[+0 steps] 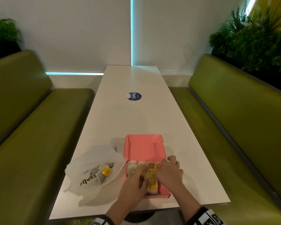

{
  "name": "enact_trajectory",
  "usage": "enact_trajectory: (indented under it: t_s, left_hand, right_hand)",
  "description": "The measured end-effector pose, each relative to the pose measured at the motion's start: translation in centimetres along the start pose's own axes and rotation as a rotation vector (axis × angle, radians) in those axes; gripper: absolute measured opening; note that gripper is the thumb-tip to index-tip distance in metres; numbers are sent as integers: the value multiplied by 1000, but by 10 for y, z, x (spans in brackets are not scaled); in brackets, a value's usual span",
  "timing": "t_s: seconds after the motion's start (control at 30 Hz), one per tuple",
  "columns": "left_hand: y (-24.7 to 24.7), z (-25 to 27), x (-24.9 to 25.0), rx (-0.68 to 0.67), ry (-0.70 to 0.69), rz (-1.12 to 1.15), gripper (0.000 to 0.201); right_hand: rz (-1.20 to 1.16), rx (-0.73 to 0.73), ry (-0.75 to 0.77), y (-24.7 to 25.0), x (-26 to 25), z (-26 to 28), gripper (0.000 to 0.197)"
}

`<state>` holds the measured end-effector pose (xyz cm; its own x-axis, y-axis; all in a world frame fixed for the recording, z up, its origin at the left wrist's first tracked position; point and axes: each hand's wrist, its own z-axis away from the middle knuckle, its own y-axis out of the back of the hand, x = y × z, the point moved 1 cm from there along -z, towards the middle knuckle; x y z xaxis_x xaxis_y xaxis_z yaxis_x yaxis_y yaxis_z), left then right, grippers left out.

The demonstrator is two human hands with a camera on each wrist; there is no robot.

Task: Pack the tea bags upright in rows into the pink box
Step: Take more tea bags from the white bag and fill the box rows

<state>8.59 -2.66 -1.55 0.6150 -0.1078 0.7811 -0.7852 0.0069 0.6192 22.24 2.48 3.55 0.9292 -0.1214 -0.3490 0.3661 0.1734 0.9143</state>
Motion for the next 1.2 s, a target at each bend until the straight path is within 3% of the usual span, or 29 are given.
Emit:
enact_trajectory:
  t_s: [0.13,0.23,0.33,0.4,0.53,0.6,0.73,0.83,0.93,1.1,1.2]
  left_hand:
    - [18,-12,7,146,191,550,35]
    - [27,-21,10,158,293,903,29]
    - [35,-23,18,111,270,1032,36]
    - [37,-24,23,83,281,1092,37]
    - [39,-20,30,52,279,1059,35]
    - [41,-16,32,43,261,1009,33]
    - [44,-14,25,67,260,877,29]
    - [45,-12,24,81,274,844,18]
    - [44,-13,25,107,298,869,20]
    - [46,-15,24,163,335,960,16]
    - [52,-15,24,224,375,1018,21]
  right_hand:
    - [-250,28,119,21,-4,-1,5]
    - [-453,-86,289,30,-9,3,19]
    - [-429,-215,451,33,-16,12,19]
    - [-429,-211,496,30,-20,15,24]
    - [-431,-104,513,25,-27,14,18]
    - [-428,-88,528,26,-29,13,25]
    - [-610,-39,442,33,-25,10,20]
    - [-744,-118,387,38,-23,9,15]
    - [-872,-300,338,41,-21,11,32]
    - [-899,-404,305,49,-16,8,41]
    - [-753,-434,305,56,-13,3,43]
